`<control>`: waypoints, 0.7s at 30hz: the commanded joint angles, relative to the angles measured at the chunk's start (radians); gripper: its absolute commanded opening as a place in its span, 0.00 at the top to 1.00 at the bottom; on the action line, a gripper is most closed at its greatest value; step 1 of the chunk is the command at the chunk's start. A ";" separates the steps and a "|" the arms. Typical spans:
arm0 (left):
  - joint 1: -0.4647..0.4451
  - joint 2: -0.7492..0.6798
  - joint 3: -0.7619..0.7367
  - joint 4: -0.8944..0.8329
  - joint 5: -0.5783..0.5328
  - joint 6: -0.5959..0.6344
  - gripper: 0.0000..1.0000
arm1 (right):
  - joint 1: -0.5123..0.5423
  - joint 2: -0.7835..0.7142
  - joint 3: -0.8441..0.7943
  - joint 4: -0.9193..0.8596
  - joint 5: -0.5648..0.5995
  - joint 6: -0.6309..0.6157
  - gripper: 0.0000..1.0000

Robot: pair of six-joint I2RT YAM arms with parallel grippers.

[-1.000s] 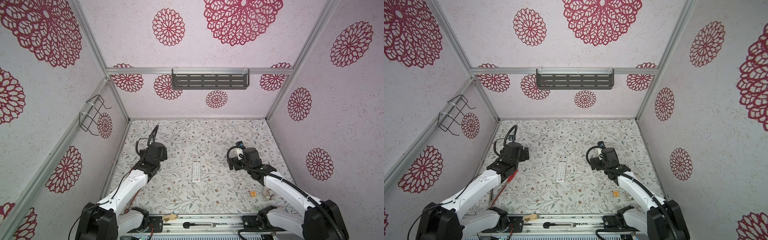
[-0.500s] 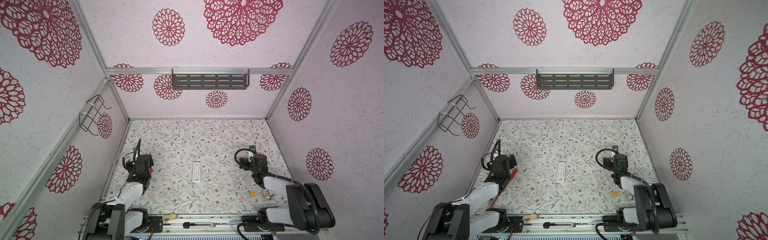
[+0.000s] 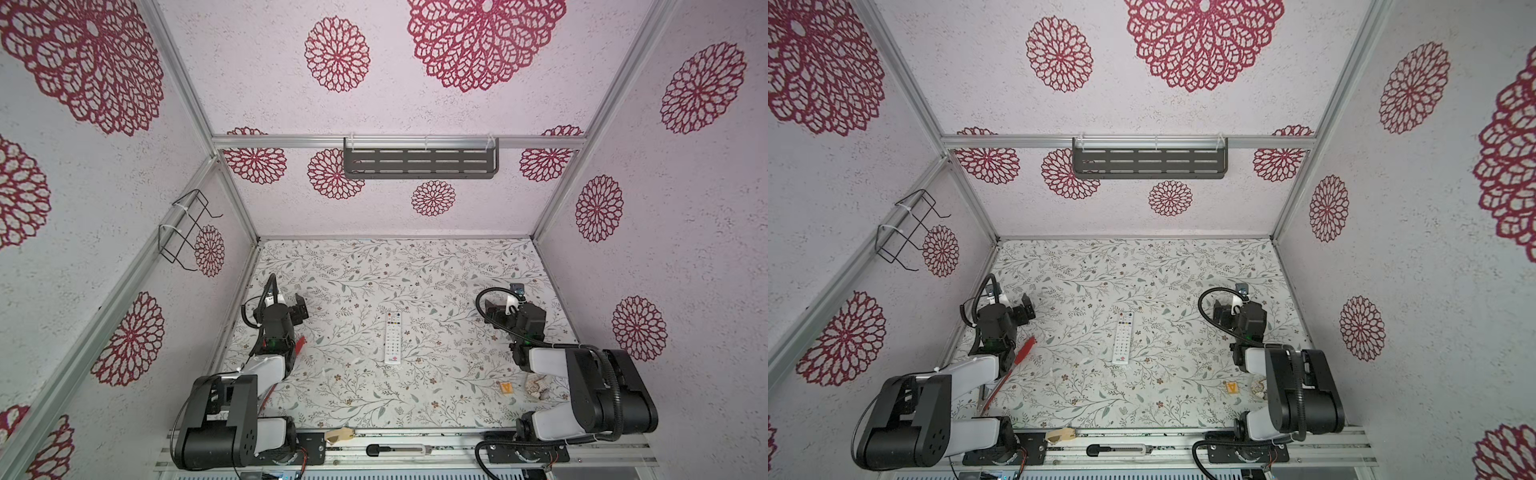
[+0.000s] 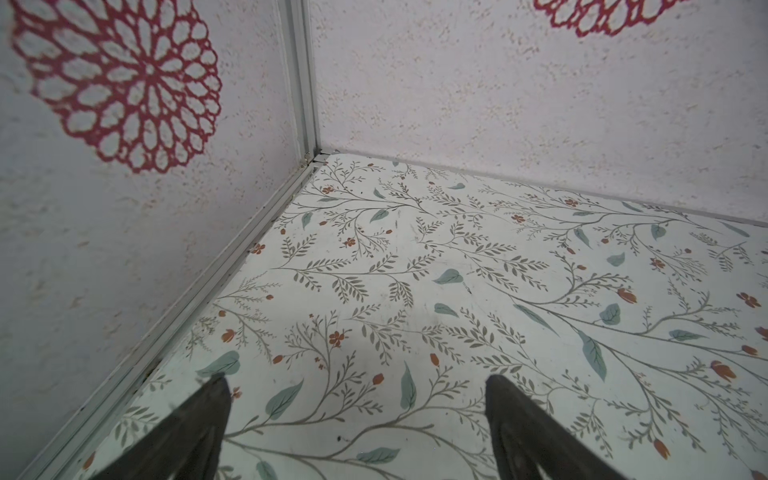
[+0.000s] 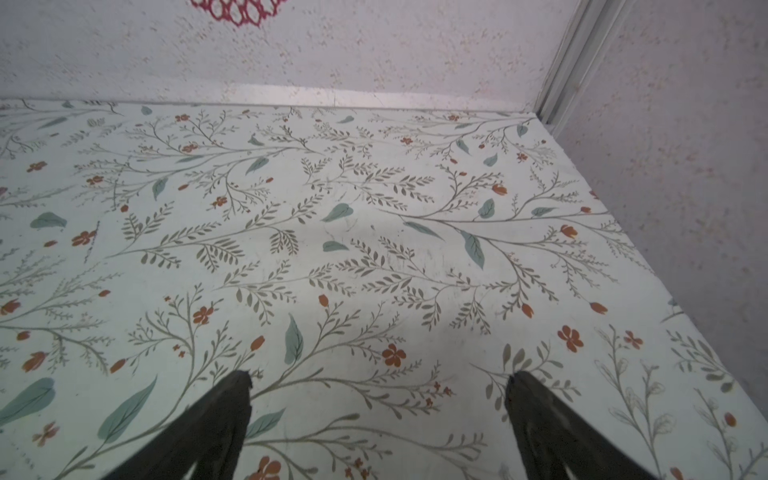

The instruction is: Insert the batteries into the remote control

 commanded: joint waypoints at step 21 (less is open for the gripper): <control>0.073 0.205 0.007 0.265 -0.022 0.010 0.03 | 0.002 0.051 -0.098 0.305 0.084 0.037 0.01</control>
